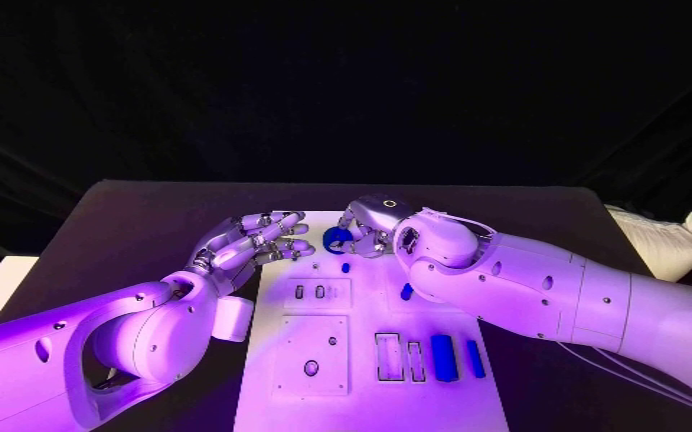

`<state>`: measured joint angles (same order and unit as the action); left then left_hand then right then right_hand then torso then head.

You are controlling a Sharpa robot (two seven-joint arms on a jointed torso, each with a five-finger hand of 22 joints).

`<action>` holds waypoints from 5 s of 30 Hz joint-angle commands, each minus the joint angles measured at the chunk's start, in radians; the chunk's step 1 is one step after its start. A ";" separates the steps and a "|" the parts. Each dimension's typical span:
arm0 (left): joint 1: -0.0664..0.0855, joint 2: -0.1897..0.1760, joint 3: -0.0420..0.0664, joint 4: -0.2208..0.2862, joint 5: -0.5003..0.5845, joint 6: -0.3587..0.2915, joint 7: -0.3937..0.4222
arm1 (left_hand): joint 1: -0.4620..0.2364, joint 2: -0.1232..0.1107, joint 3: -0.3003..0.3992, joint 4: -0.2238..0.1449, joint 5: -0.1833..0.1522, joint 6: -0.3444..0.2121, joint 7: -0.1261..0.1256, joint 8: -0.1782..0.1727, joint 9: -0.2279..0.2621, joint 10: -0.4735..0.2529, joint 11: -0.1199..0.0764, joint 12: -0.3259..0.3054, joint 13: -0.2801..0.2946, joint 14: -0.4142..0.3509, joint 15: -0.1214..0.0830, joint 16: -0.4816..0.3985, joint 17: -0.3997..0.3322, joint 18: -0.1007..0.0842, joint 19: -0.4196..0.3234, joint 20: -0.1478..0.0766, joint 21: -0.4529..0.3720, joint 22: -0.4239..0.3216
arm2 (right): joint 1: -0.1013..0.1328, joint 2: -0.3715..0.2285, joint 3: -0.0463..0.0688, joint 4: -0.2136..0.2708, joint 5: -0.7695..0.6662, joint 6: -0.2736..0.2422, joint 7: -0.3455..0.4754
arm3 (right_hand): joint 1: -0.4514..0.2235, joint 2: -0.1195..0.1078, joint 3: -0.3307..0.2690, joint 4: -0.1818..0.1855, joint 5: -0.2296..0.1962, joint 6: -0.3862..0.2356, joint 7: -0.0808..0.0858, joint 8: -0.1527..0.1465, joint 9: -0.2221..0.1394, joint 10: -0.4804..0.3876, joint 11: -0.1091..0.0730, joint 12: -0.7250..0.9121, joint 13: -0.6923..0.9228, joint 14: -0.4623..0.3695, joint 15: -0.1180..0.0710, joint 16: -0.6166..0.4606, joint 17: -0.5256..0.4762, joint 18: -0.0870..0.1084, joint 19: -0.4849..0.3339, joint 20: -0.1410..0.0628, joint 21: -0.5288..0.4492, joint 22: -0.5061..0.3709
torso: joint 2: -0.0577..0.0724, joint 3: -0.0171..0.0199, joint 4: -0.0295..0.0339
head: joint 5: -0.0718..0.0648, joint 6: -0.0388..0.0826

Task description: Assemble the parts on the task board

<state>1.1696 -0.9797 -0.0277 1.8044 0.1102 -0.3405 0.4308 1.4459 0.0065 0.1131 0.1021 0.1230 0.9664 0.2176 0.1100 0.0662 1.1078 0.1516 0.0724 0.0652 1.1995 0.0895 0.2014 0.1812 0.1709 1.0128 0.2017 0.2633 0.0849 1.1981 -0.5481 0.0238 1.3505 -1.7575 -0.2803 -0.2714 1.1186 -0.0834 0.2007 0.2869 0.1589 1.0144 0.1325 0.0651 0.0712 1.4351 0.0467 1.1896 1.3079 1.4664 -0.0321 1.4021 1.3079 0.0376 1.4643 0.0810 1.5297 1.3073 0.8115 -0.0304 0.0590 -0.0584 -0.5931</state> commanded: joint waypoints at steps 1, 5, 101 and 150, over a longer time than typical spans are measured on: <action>0.001 0.001 0.001 0.001 0.001 0.021 0.002 | 0.003 -0.002 0.001 -0.007 -0.003 -0.002 0.004 -0.006 -0.001 -0.001 0.004 -0.005 0.001 -0.005 0.005 -0.005 0.002 0.012 0.000 0.002 -0.007 -0.001 | -0.003 -0.003 -0.002 -0.003 0.023 0.015 -0.021 | 0.001 0.011 0.006 -0.001 0.013 0.006 -0.001 0.001 0.000 0.007 -0.002 0.004 0.045 0.062 0.004 0.003 0.038 -0.013 0.047 0.001 0.002 0.163 | 0.000 0.0001 0.0000 | 0.000 0.000; 0.001 0.001 0.001 0.001 0.001 0.021 0.002 | 0.003 -0.002 0.001 -0.007 -0.003 -0.002 0.004 -0.007 -0.001 -0.002 0.004 -0.005 0.001 -0.005 0.005 -0.005 0.002 0.012 0.000 0.002 -0.007 -0.002 | -0.003 -0.010 -0.002 0.004 0.021 -0.057 -0.011 | 0.012 0.003 0.009 -0.008 0.032 0.005 -0.001 0.000 -0.001 0.008 -0.002 0.006 0.048 0.062 0.003 0.005 0.040 -0.014 0.048 0.000 0.003 0.165 | 0.000 0.0007 0.0002 | 0.000 0.000; 0.000 0.017 0.000 -0.046 0.001 0.031 0.002 | 0.004 -0.001 0.007 -0.011 -0.003 0.006 0.000 -0.004 0.000 0.006 0.001 -0.003 0.002 -0.006 0.004 -0.008 0.005 0.013 0.001 0.002 -0.009 -0.004 | -0.063 -0.346 0.015 -0.042 0.517 -0.072 0.373 | 0.276 0.055 -0.001 -0.255 0.005 0.156 -0.038 0.046 0.019 0.136 -0.030 0.381 0.263 0.104 -0.013 0.169 0.263 -0.034 0.098 -0.013 0.035 0.248 | -0.015 0.0194 -0.0331 | -0.004 -0.006; 0.000 0.042 0.000 -0.106 0.001 0.035 0.015 | 0.003 0.000 0.009 -0.011 -0.003 0.006 0.000 -0.005 0.000 0.006 0.001 -0.004 0.001 -0.006 0.004 -0.009 0.006 0.013 0.001 0.002 -0.010 -0.004 | -0.099 -0.074 -0.015 0.178 0.168 -0.047 0.074 | 0.246 0.073 0.016 -0.257 -0.017 0.164 -0.047 0.039 0.024 0.136 -0.041 0.381 0.263 0.104 -0.026 0.169 0.263 -0.033 0.097 -0.029 0.034 0.246 | -0.031 0.0048 -0.0190 | 0.054 -0.054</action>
<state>1.1687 -0.9400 -0.0285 1.6972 0.1103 -0.3271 0.4322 1.4459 0.0065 0.1214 0.0938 0.1230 0.9664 0.2177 0.1062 0.0662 1.1078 0.1516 0.0724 0.0656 1.1960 0.0928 0.1967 0.1859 0.1708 1.0128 0.2017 0.2592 0.0816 1.1018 -0.6262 0.0094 1.5303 -1.5462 -0.3625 -0.1665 1.3660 -0.0152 0.2123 0.0310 0.1377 1.1486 0.1115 0.0978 0.0791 1.4653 0.0128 1.5661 1.3073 1.4648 -0.0519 1.5667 1.3080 0.0217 1.4678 0.0592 1.5646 1.3073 0.7798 -0.0267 0.0409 -0.0058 -0.6442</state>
